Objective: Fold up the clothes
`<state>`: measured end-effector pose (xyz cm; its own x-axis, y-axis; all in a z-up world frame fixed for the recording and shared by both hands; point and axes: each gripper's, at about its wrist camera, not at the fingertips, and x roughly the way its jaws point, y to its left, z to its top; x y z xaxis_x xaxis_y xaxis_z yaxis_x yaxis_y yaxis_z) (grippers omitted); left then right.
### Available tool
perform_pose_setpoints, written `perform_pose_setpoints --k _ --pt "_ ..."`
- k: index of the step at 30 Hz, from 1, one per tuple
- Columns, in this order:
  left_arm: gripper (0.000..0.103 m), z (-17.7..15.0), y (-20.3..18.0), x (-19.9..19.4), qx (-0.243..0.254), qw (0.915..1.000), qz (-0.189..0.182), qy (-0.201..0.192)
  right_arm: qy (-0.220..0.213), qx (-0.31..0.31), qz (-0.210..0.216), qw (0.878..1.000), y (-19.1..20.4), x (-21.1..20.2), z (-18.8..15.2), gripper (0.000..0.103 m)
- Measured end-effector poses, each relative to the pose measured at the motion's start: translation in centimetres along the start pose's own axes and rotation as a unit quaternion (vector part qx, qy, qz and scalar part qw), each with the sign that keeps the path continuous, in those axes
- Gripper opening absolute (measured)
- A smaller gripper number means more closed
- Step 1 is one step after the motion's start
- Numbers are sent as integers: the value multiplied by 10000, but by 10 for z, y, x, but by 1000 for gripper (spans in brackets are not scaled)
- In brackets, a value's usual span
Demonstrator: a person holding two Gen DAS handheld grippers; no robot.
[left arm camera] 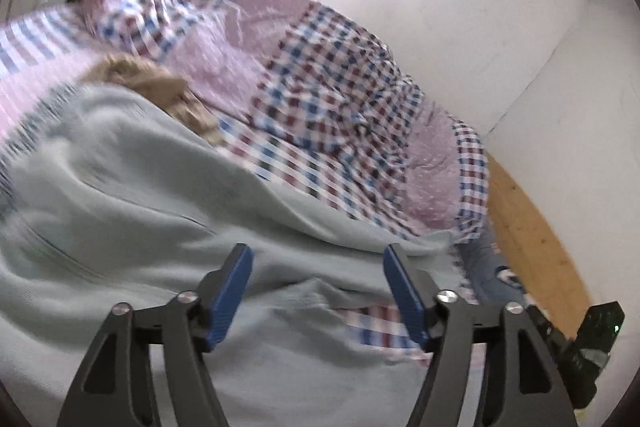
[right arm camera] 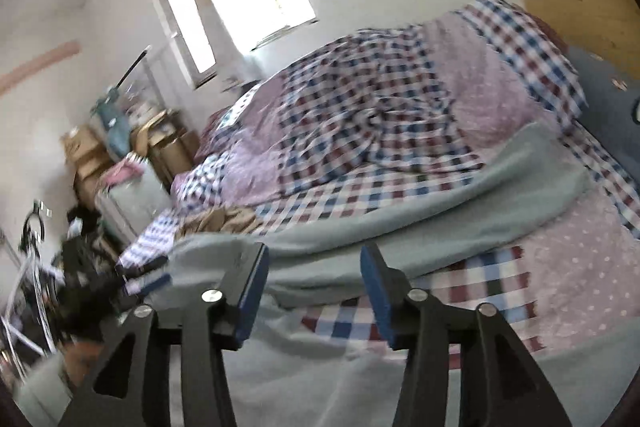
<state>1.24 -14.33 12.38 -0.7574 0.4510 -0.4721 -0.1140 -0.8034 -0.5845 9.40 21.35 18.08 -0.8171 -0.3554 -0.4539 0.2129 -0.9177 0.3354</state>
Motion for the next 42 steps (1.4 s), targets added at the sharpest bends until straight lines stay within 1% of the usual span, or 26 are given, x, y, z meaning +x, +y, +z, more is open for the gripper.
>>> perform_pose_setpoints --k 2,4,6,8,9,11,14,17,19,23,24,27,30,33,36,39,42 --pt "78 -1 14 -13 78 9996 256 -115 247 -127 -122 9995 2 20 -29 55" --pt "80 -6 30 -18 -146 9991 359 -151 742 -132 -210 9969 3 45 -55 55" --pt "81 -13 46 -15 -527 9981 305 -68 1066 -100 -245 9940 5 63 -71 55" --pt "81 -20 50 -8 -730 9970 255 56 1292 -54 -244 9913 8 79 -81 55" --pt "81 -24 49 -6 -746 9969 244 92 1345 -20 -198 9907 10 85 -83 55" --pt "81 -32 39 -4 -541 9981 257 118 1364 33 -84 9906 14 91 -83 55" --pt "81 -47 21 -9 -11 9993 349 157 1348 56 33 9909 21 97 -84 55" --pt "81 -65 16 -26 359 9978 532 145 1365 59 105 9906 28 97 -89 56" --pt "81 -74 22 -45 402 9970 660 95 1334 27 104 9910 31 96 -89 56" --pt "81 -82 47 -92 47 9948 1007 -166 1193 2 61 9928 34 88 -87 56" --pt "81 -83 55 -106 -85 9937 1081 -298 1149 -4 53 9934 35 84 -86 55" --pt "83 -86 78 -147 -484 9879 1299 -699 1001 -64 31 9950 41 71 -84 56" --pt "83 -91 101 -179 -894 9811 1461 -900 832 -199 47 9963 52 56 -84 56" --pt "83 -97 120 -200 -1299 9747 1542 -968 751 -425 78 9962 66 41 -89 58" --pt "83 -104 136 -213 -1623 9688 1570 -1019 750 -774 121 9941 85 29 -101 58" --pt "83 -106 148 -218 -1844 9647 1566 -1038 819 -1106 209 9903 103 17 -116 59" --pt "83 -107 161 -222 -1989 9605 1654 -1025 913 -1329 337 9863 117 6 -131 59"
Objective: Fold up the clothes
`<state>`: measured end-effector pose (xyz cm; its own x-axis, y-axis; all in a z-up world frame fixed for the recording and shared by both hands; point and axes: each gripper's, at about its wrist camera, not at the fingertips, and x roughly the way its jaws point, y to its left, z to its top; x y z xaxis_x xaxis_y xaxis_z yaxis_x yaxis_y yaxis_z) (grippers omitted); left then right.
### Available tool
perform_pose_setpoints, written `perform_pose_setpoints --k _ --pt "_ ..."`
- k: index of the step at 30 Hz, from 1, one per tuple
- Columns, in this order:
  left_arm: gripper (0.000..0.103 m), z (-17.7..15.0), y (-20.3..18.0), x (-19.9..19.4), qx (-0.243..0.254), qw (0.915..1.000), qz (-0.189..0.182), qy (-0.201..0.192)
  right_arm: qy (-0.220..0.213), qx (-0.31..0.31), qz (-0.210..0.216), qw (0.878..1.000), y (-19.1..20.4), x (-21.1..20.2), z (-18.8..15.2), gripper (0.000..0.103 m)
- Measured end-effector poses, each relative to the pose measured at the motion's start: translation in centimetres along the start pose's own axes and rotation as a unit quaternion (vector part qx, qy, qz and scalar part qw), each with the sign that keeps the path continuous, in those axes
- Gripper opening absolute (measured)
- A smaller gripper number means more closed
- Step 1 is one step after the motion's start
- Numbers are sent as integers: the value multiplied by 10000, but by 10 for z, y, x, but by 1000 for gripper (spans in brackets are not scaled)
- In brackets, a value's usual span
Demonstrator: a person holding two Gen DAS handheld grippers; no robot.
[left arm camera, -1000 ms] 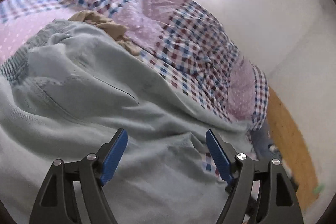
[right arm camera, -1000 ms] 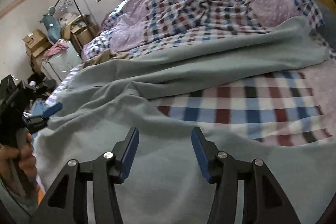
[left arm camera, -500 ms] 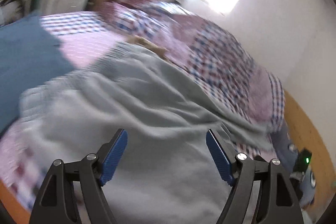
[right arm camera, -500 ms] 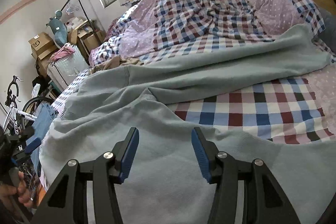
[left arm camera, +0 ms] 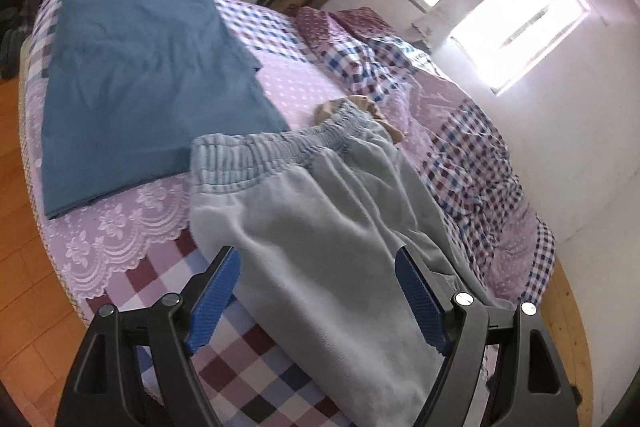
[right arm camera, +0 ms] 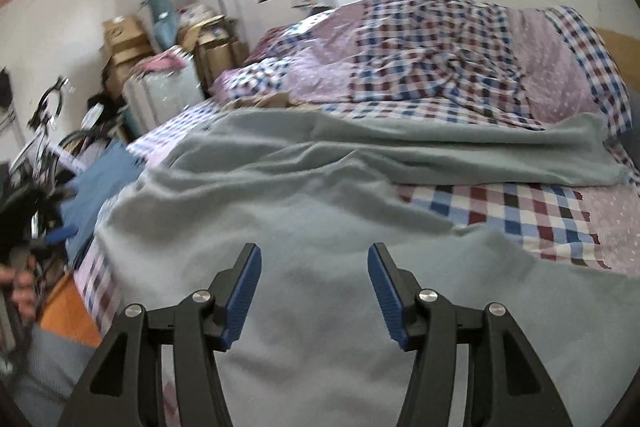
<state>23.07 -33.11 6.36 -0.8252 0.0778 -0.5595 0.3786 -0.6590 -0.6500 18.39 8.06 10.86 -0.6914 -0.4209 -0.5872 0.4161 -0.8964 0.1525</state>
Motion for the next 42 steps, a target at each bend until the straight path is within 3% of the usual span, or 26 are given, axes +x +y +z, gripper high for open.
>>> perform_pose_setpoints --k 13,21,24,32,36,39,42 --pt "83 25 49 32 -636 9965 479 247 153 -615 461 9969 51 13 -18 60" --pt "82 33 58 64 -831 9931 -204 797 240 -887 497 9945 66 29 -27 60" --pt "82 34 54 70 -710 9938 -134 842 264 -1022 502 9931 72 33 -31 60" --pt "78 17 57 65 -1089 9895 21 950 297 -1450 510 9877 93 42 -44 60" --pt "86 17 52 73 -1035 9888 6 1074 332 -1596 534 9852 102 49 -49 60" --pt "84 23 61 71 -1454 9837 -407 977 307 -1748 533 9827 110 51 -51 60" --pt "82 28 58 55 -1634 9763 -1293 586 256 -1903 535 9799 116 50 -54 60"
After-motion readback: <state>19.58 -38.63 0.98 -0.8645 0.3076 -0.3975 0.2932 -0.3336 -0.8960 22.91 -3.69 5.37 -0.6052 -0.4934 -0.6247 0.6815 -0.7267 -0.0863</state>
